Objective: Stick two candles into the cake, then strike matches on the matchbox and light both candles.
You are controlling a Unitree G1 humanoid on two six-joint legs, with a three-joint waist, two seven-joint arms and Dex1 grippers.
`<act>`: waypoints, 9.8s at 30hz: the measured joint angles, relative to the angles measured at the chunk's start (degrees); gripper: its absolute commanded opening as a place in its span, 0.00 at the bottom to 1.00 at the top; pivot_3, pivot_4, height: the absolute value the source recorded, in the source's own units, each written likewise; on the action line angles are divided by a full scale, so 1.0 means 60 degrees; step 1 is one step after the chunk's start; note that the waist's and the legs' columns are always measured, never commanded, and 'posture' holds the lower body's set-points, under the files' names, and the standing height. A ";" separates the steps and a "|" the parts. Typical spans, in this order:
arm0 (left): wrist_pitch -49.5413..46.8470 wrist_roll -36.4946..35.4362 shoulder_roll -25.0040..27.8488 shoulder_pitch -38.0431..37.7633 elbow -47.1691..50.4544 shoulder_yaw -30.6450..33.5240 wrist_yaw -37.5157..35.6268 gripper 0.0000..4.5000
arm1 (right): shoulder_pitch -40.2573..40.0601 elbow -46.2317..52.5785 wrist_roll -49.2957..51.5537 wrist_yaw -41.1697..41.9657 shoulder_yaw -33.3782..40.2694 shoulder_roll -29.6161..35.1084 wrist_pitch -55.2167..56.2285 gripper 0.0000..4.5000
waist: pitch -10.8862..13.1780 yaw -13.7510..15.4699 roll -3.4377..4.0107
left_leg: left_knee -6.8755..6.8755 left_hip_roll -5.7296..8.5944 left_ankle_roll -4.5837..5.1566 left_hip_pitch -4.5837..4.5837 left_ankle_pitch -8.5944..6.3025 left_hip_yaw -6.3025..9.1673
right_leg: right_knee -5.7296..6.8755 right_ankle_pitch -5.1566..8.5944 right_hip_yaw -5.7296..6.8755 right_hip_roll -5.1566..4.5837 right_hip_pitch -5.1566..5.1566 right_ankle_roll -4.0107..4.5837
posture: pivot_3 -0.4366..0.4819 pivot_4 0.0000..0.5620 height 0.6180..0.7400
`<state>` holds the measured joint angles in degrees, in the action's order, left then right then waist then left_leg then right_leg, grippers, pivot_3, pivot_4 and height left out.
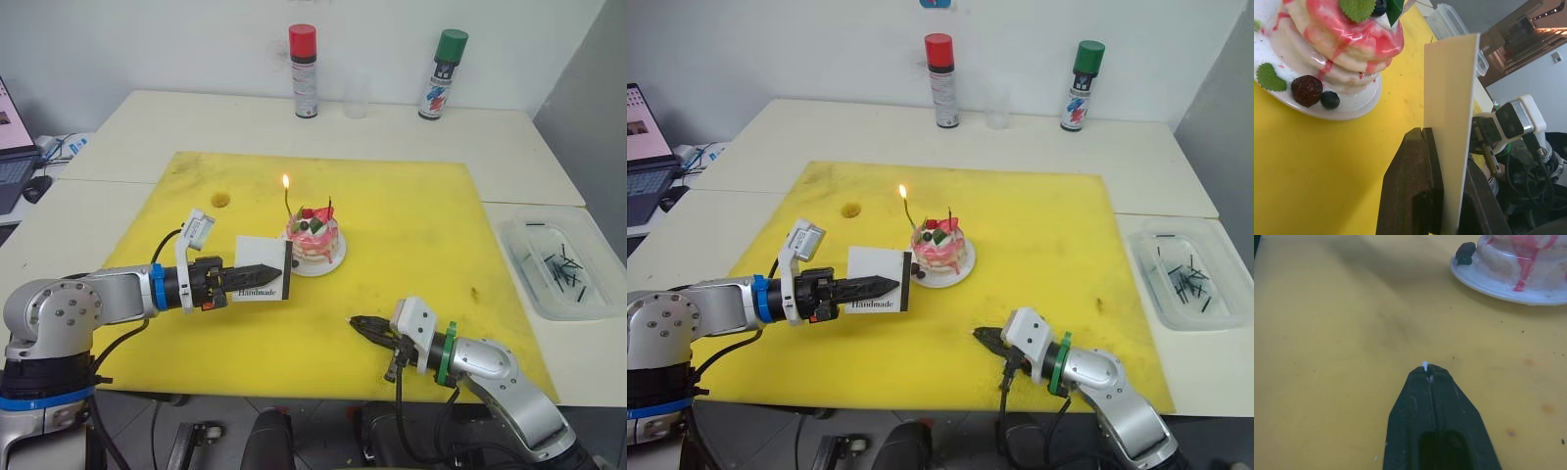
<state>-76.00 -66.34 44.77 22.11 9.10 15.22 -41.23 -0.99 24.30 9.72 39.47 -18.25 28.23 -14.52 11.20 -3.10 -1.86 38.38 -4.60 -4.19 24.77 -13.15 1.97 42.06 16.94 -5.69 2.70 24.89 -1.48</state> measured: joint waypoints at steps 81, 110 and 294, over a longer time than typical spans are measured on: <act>0.0501 0.0701 -0.0272 0.1160 -0.0451 -0.1649 -0.2117 0.00 | 0.4192 0.1406 0.1127 0.1995 0.0379 0.0944 -0.1391 0.00 | 0.0006 0.0022 0.0007 | 0.0065 0.0005 0.0001 -0.0016 -0.0003 0.0051 | -0.0009 -0.0002 0.0034 0.0001 -0.0084 -0.0006 | 0.48 0.27 0.54; 0.0422 0.0761 -0.0400 0.1165 -0.0378 -0.1724 -0.2000 0.00 | 0.4429 -0.0227 -0.0236 0.2156 -0.0174 0.0478 0.0260 0.00 | 0.0007 0.0019 0.0009 | 0.0066 0.0005 0.0001 -0.0016 -0.0003 0.0051 | -0.0010 -0.0004 0.0034 0.0001 -0.0084 -0.0010 | 0.48 0.27 0.54; 0.4195 0.3854 0.3777 -0.2976 0.1266 0.1538 -0.2225 1.00 | 0.2732 0.1376 0.3988 0.3111 0.5125 0.5272 -0.3280 1.00 | 0.0076 0.0090 0.0029 | -0.0008 0.0015 -0.0005 0.0001 -0.0006 -0.0077 | -0.0025 0.0044 -0.0014 -0.0059 0.0026 0.0064 | 0.48 0.27 0.54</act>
<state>-50.84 -43.22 67.44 4.26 16.70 24.45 -54.57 15.40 32.55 33.65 58.14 12.49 59.86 -34.21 11.65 -2.56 -1.69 38.33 -4.50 -4.22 24.78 -13.18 1.50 41.91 17.21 -5.78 2.35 25.05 -1.10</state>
